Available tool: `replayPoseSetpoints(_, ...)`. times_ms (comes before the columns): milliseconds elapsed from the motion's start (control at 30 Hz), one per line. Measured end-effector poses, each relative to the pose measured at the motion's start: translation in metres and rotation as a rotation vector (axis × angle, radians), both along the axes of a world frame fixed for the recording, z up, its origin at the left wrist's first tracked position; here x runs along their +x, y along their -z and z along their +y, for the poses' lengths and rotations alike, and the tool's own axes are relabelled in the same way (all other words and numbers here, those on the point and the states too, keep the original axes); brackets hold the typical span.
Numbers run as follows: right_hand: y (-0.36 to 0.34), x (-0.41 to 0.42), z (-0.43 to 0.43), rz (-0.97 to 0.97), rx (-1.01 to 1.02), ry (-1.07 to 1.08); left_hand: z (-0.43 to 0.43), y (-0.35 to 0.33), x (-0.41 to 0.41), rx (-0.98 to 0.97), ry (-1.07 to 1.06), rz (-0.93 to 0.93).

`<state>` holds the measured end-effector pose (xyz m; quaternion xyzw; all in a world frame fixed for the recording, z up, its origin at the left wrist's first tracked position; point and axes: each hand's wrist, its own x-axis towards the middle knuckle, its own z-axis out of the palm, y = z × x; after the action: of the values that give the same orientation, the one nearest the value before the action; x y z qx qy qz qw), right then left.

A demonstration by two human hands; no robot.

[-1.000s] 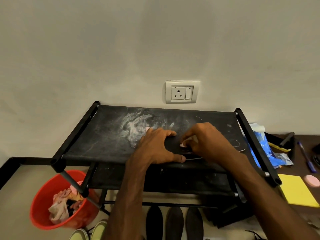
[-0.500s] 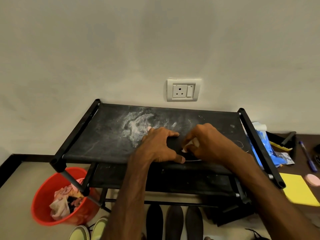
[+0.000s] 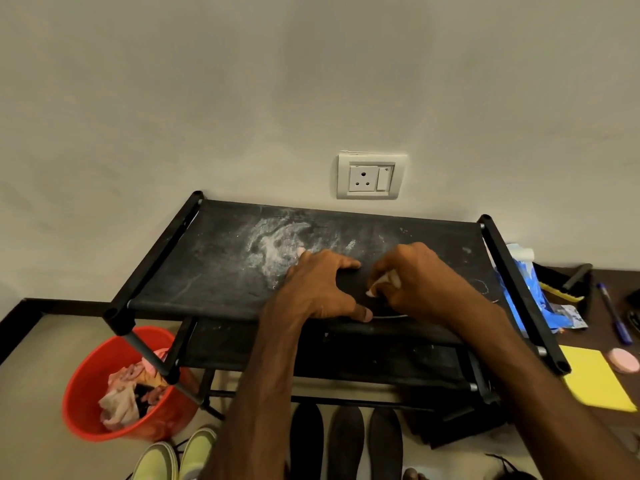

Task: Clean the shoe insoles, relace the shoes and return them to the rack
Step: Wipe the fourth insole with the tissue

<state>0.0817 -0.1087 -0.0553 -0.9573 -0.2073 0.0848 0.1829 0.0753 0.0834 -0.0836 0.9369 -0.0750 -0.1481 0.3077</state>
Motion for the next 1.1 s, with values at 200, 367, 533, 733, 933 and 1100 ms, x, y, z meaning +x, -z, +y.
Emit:
replayPoseSetpoints(200,0.002,0.003,-0.002,0.042,-0.015,-0.056,-0.001,-0.002,-0.001,-0.01,-0.004,-0.001)
replayPoseSetpoints(367,-0.016,-0.011,-0.012,0.184,0.026,-0.123,-0.001,-0.002,-0.002,0.014,0.001,-0.004)
replayPoseSetpoints(533,-0.002,-0.005,-0.007,0.034,0.065,-0.065,-0.003,-0.005,-0.003,0.032,0.01,-0.003)
replayPoseSetpoints(733,0.012,0.006,0.002,-0.143,0.026,0.091,-0.002,-0.01,-0.005,0.034,0.018,-0.004)
replayPoseSetpoints(933,0.007,0.018,-0.03,-0.186,0.282,0.321,-0.006,-0.01,-0.008,0.096,0.049,0.009)
replayPoseSetpoints(1100,0.018,0.024,-0.036,-0.09,0.248,0.271,-0.021,-0.012,-0.013,0.115,0.021,-0.019)
